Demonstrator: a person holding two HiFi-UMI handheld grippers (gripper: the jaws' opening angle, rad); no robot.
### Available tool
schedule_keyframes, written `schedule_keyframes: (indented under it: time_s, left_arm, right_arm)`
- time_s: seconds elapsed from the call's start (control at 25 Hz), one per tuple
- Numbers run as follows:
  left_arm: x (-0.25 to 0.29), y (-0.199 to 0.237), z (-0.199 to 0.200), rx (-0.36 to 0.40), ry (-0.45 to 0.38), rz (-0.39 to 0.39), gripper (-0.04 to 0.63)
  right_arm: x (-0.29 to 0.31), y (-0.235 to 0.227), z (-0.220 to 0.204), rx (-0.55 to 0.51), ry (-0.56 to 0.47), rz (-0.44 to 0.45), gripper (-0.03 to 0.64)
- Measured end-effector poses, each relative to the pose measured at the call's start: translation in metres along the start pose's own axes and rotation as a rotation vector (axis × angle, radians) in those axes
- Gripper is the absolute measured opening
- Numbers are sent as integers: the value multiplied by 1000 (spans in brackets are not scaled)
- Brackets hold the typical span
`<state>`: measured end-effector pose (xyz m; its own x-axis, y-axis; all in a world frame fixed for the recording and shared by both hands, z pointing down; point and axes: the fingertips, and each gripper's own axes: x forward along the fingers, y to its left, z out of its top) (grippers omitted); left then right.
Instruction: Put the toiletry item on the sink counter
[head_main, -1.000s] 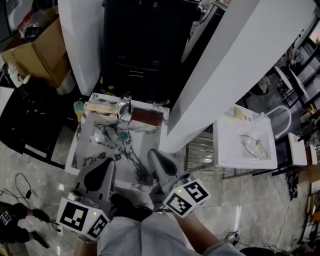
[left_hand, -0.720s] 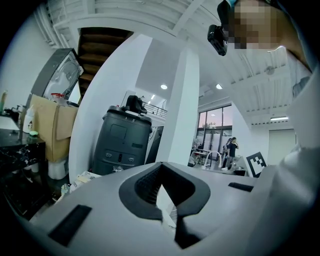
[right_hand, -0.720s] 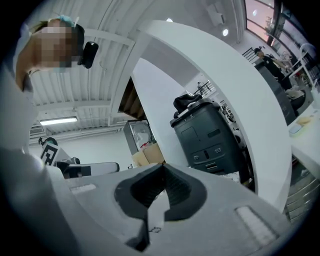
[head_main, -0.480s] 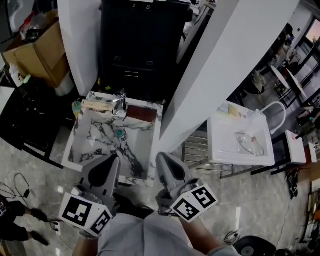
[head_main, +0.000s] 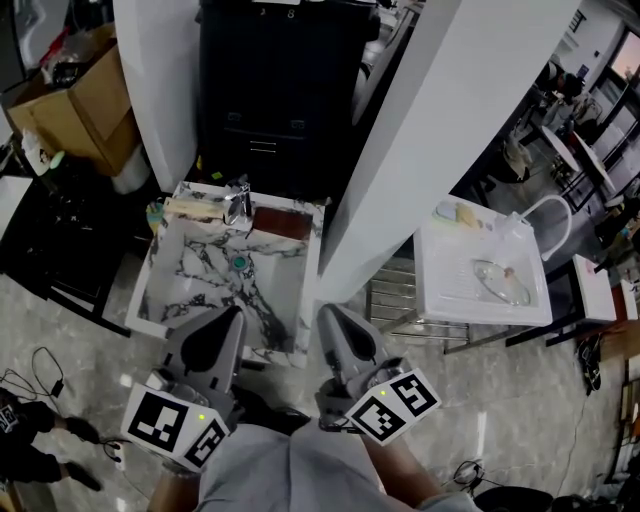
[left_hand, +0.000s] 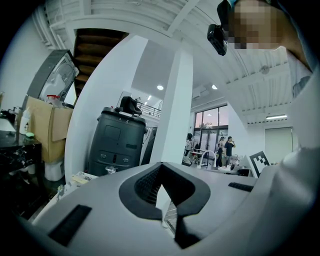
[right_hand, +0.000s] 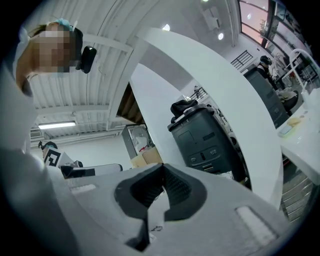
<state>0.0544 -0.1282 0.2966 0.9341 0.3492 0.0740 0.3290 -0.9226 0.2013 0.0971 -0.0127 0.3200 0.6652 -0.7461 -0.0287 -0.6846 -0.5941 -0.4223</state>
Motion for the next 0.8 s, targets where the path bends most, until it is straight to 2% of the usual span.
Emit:
schedule_keyframes:
  time_s: [0.6,0.8]
  left_arm:
    - [-5,-2,-1,1,-2,9,5]
    - [-8,5,0,-20,-11,36,5]
  right_arm:
    - [-2,2,-1,21,1,13,-3]
    - [-2,2,-7,48,11,29,-3]
